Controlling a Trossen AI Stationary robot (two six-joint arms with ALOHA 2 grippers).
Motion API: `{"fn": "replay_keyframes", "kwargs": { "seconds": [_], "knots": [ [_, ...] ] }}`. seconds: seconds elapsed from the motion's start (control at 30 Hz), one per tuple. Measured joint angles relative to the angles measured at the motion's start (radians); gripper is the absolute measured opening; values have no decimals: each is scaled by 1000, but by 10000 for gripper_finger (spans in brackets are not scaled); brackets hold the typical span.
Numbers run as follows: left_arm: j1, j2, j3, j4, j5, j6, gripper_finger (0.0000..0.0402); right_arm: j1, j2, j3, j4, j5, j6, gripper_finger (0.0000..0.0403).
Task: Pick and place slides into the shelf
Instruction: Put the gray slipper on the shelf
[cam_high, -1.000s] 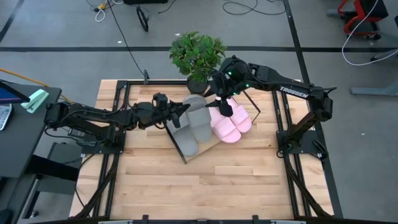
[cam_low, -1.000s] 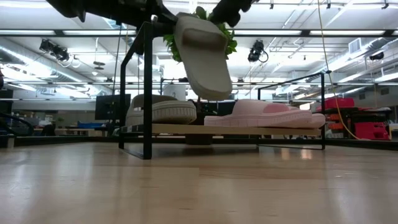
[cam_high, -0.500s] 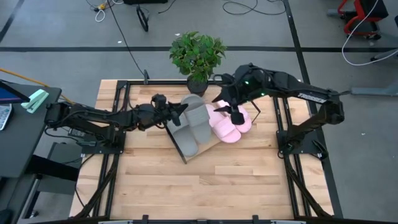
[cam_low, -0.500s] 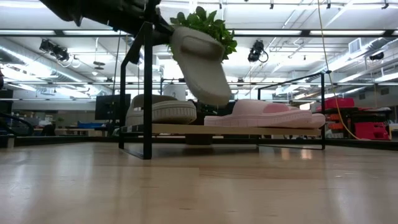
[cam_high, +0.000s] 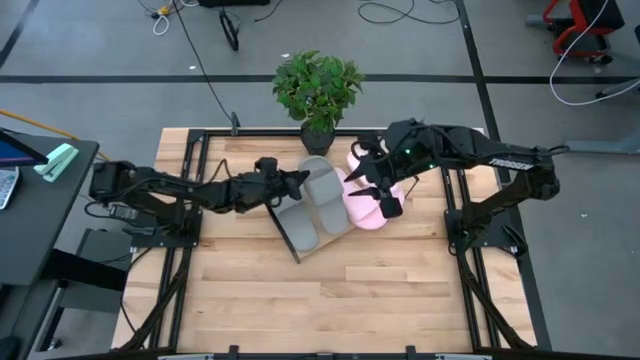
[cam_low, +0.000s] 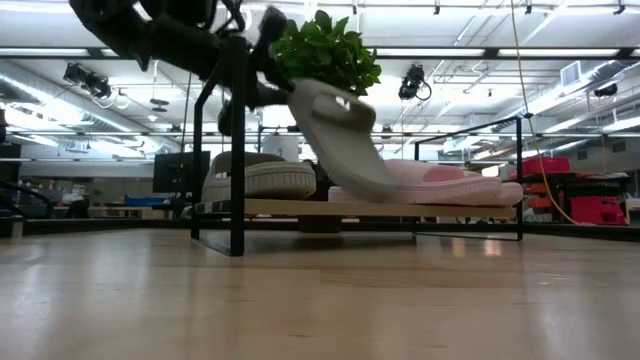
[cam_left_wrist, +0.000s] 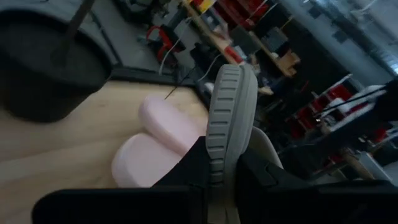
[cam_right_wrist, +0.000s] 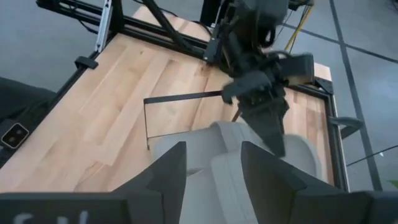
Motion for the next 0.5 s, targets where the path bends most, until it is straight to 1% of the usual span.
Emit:
{"fn": "replay_keyframes", "kwargs": {
  "seconds": [0.17,0.5],
  "knots": [
    [6,44,0,30,0,-9,48,13,11,-1,-22,12,1,158],
    [18,46,0,22,6,29,48,13,15,-1,-22,14,18,158]
  ]
}}
